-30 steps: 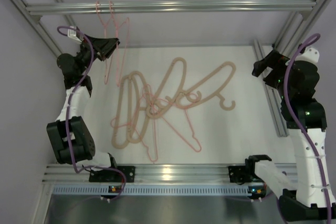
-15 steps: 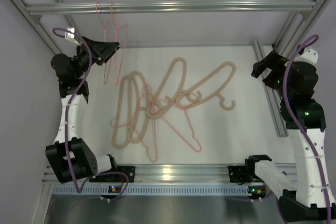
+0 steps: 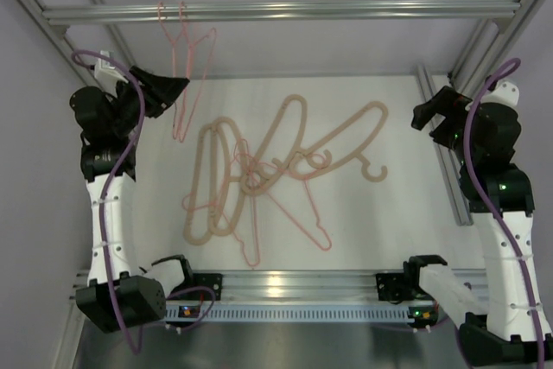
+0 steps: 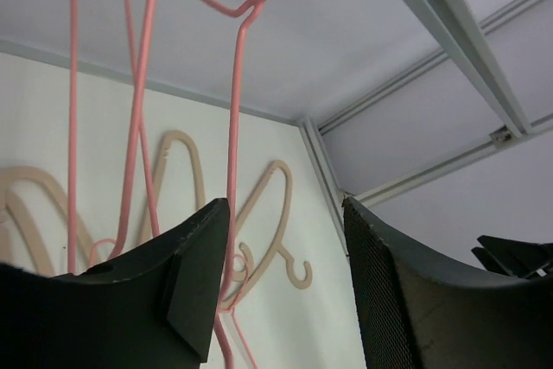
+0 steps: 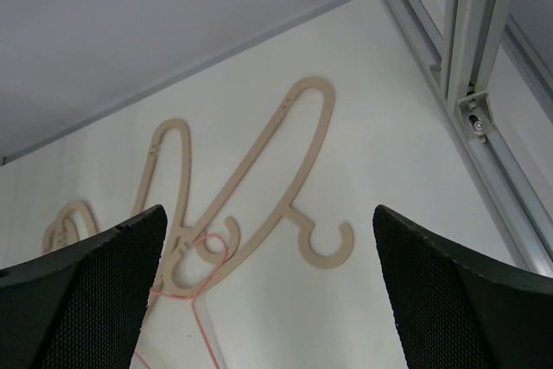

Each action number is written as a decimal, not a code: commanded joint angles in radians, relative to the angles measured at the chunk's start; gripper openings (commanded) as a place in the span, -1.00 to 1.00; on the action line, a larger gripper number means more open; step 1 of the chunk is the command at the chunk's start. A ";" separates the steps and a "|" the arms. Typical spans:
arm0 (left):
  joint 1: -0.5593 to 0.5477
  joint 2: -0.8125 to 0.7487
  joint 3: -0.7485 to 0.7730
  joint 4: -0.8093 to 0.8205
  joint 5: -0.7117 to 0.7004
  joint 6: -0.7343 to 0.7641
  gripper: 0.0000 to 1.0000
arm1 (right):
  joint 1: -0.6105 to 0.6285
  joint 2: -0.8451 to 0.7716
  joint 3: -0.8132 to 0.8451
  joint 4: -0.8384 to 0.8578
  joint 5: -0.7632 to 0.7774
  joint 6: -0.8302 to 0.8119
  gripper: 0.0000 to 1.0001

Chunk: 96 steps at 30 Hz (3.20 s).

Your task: Organize the hangers

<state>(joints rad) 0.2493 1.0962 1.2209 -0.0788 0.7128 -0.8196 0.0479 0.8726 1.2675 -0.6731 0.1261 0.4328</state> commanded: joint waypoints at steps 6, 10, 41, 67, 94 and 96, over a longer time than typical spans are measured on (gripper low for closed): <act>0.004 -0.036 -0.015 -0.085 -0.068 0.118 0.22 | -0.013 -0.012 -0.017 0.064 -0.016 0.009 0.99; -0.047 -0.120 0.002 -0.087 -0.120 0.190 0.25 | -0.013 -0.014 -0.023 0.070 -0.017 0.009 0.99; -1.371 0.648 0.114 -0.395 -1.507 0.028 0.13 | -0.013 -0.020 -0.034 0.070 -0.022 -0.005 0.99; -1.282 0.958 0.177 -0.366 -1.380 -0.026 -0.31 | -0.013 -0.040 -0.060 0.072 -0.022 -0.017 0.99; -1.239 0.219 0.040 -0.314 -0.901 0.166 -1.00 | -0.013 -0.035 -0.028 0.070 -0.006 -0.006 0.99; -1.132 0.151 0.051 -0.280 -0.684 0.171 -1.00 | -0.013 -0.032 -0.022 0.072 -0.006 -0.005 0.99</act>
<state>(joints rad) -0.9924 1.3510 1.2629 -0.4641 -0.2230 -0.6987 0.0479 0.8352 1.2057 -0.6350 0.1085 0.4294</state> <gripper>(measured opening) 0.027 0.993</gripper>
